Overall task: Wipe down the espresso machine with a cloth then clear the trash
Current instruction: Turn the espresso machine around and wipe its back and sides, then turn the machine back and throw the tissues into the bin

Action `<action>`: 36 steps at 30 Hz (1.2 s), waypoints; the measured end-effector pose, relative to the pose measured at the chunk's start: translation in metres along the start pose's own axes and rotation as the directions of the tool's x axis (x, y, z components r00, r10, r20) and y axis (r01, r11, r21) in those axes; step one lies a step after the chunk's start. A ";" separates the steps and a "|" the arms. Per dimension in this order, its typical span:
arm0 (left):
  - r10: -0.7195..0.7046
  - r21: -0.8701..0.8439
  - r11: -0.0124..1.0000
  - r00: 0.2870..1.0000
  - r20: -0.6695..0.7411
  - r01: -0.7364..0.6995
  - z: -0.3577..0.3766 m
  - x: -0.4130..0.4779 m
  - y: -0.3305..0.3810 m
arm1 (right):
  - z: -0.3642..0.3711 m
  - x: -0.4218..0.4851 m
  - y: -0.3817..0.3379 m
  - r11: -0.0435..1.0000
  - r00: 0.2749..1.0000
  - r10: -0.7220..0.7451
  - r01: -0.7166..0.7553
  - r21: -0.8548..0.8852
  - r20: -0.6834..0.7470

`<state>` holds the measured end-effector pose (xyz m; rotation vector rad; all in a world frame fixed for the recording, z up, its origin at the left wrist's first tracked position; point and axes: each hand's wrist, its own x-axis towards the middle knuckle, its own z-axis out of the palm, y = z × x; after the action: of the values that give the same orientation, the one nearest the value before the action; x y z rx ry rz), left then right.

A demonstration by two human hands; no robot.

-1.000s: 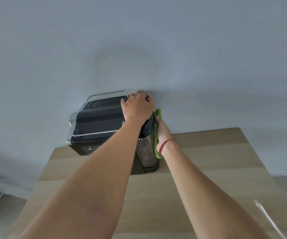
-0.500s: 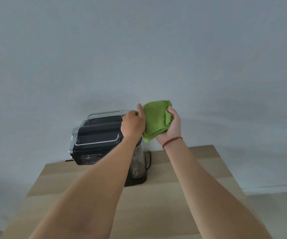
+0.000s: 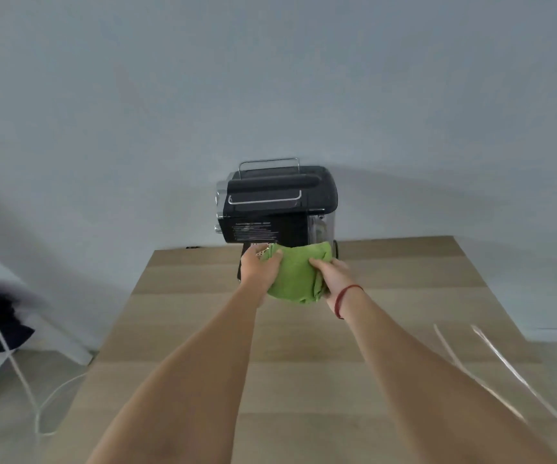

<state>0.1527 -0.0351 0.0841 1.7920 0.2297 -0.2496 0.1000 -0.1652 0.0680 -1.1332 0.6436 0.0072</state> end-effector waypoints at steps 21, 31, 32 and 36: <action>-0.172 0.778 0.626 0.982 0.077 0.049 -0.016 -0.069 -0.209 | -0.047 -0.038 0.202 0.355 0.945 -0.092 -0.264 -0.897 -0.314; 0.084 0.730 0.682 0.996 -0.041 -0.027 -0.021 -0.029 -0.081 | -0.009 -0.026 0.073 0.602 0.948 -0.174 -0.113 -0.791 -0.268; 0.162 0.705 0.706 0.985 -0.066 -0.068 -0.021 -0.024 -0.062 | -0.003 -0.025 0.054 0.635 0.946 -0.204 -0.067 -0.770 -0.251; 0.474 0.648 0.704 0.872 -0.124 -0.291 -0.021 -0.003 0.005 | 0.024 -0.016 -0.012 0.765 0.930 -0.292 0.086 -0.638 -0.224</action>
<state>0.1522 -0.0162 0.0941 2.4806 -0.0530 0.2843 0.1024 -0.1451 0.0919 -1.8709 0.8340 -0.1513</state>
